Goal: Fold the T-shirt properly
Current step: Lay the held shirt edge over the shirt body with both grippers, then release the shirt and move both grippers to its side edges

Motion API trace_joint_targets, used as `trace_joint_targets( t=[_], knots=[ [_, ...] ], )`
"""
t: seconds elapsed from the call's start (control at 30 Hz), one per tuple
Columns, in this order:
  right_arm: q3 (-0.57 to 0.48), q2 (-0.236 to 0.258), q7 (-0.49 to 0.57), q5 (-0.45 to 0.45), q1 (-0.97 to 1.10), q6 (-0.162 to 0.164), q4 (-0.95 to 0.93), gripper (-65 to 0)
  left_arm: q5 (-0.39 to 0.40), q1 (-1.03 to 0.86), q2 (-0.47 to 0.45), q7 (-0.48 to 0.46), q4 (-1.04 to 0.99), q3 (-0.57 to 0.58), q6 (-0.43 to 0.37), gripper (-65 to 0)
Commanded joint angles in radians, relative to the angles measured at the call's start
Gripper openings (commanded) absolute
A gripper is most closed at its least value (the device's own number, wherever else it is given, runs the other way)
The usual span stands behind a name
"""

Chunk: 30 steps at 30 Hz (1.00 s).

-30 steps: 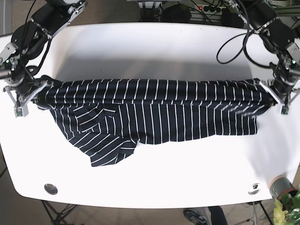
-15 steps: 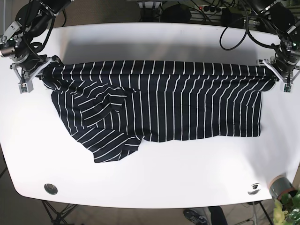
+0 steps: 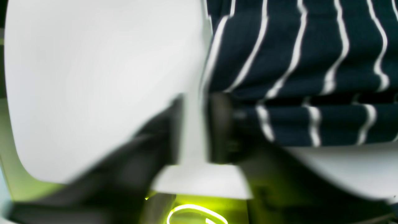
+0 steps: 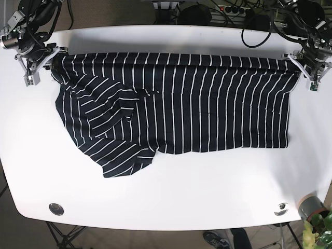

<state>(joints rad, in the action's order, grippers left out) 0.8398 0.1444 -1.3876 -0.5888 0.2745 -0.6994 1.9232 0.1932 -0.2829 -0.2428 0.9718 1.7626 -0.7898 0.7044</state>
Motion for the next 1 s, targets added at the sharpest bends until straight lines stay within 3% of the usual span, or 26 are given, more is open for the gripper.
trace_joint_targets(
  t=[0.0,0.07,0.13,0.23,0.6,0.8,0.97],
  knots=[
    [0.006,0.014,0.018,-0.010,0.018,0.001,0.022,-34.2,0.001,-0.014,-0.025,-0.015,0.020,-0.006,-0.006,-30.7],
    [0.008,0.002,0.018,-0.010,0.029,0.001,0.023,-22.5,0.001,-0.023,-0.028,-0.015,0.020,-0.004,-0.006,-24.4],
    [0.013,-0.006,0.020,-0.013,0.039,0.001,0.029,-10.8,0.001,-0.028,-0.043,-0.015,0.020,0.010,-0.006,-22.6],
    [0.013,-0.006,0.023,-0.046,0.056,0.001,0.052,-4.0,0.002,-0.048,-0.068,-0.015,0.020,0.022,-0.006,-23.7],
    [0.013,0.033,0.026,-0.340,0.079,0.001,0.065,-3.8,0.012,-0.022,-0.019,-0.017,0.188,-0.027,-0.006,-26.1],
    [-0.041,0.033,0.021,-0.337,0.012,0.001,0.058,-3.8,0.042,0.044,0.050,-0.015,0.188,0.008,-0.006,-27.1],
    [-0.138,0.016,0.047,-0.208,-0.016,0.001,0.058,-4.6,0.039,0.044,0.072,-0.020,0.181,0.056,-0.006,-38.5]
  ],
)
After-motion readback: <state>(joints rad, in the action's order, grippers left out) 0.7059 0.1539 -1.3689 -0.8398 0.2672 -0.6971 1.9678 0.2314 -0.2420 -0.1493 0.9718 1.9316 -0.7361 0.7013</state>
